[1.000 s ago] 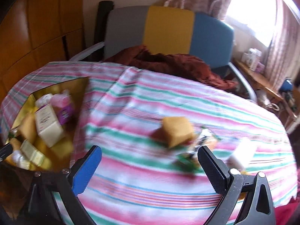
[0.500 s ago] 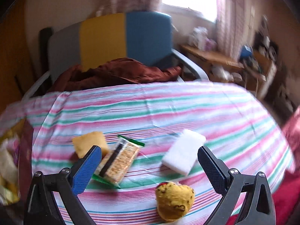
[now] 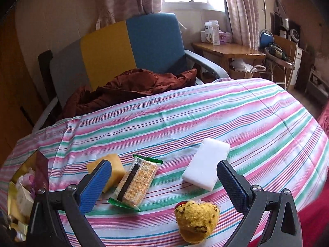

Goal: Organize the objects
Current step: 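Grasp the yellow sponge with the left tool while the right tool approaches the white eraser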

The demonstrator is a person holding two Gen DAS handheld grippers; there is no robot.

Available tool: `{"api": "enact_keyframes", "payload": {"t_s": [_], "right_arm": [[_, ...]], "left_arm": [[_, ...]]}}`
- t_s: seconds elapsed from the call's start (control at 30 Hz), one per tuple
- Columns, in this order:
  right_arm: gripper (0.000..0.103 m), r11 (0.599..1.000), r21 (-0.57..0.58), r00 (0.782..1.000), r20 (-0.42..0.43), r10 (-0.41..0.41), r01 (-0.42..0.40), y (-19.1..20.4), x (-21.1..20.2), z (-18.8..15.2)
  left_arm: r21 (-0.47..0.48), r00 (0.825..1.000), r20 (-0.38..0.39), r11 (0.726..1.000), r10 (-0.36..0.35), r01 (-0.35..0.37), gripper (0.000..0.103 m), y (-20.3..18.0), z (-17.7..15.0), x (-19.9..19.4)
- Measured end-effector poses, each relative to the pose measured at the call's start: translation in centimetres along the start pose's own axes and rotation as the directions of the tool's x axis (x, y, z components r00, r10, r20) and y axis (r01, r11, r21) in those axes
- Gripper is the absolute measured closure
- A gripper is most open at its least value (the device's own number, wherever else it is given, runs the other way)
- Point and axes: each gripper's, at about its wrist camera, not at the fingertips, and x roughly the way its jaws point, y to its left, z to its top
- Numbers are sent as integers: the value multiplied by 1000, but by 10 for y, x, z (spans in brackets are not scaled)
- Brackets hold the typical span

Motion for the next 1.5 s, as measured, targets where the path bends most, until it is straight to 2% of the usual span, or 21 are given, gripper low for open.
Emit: {"api": "enact_keyframes", "payload": {"t_s": [0.13, 0.33, 0.43, 0.57, 0.63, 0.73, 0.9, 1.03, 1.17, 1.27, 1.5], "right_arm": [[0, 999, 47, 999, 40, -3, 1, -9, -7, 3], [0, 985, 173, 999, 50, 7, -16, -33, -11, 6], [0, 976, 215, 998, 65, 9, -23, -43, -14, 8], [0, 953, 297, 998, 54, 36, -50, -59, -12, 8], [0, 937, 343, 998, 48, 52, -65, -67, -11, 7], [0, 905, 416, 996, 58, 65, -83, -83, -12, 5], [0, 849, 516, 993, 44, 105, -113, -104, -6, 1], [0, 821, 556, 992, 48, 119, -126, -113, -5, -1], [0, 797, 588, 989, 33, 145, -136, -118, 2, -3], [0, 789, 597, 986, 17, 164, -142, -118, 7, -4], [0, 801, 581, 982, -20, 190, -143, -113, 15, -5]], "left_arm": [[14, 999, -11, 999, -40, 40, 20, -11, 10, 7], [28, 988, -42, 988, -151, 153, 20, -33, 33, 20], [11, 974, -78, 977, -213, 214, 20, -45, 49, 34], [24, 964, -99, 968, -248, 251, 20, -64, 67, 49], [3, 952, -112, 958, -286, 288, 21, -70, 79, 59], [41, 953, -109, 957, -282, 288, 21, -85, 95, 73], [109, 939, -157, 940, -306, 325, 20, -109, 116, 103], [165, 929, -177, 921, -325, 353, 19, -126, 128, 123], [185, 912, -208, 901, -353, 391, 19, -140, 137, 143], [189, 903, -231, 894, -362, 407, 19, -148, 139, 158], [167, 888, -254, 887, -384, 431, 19, -153, 144, 179]]}}
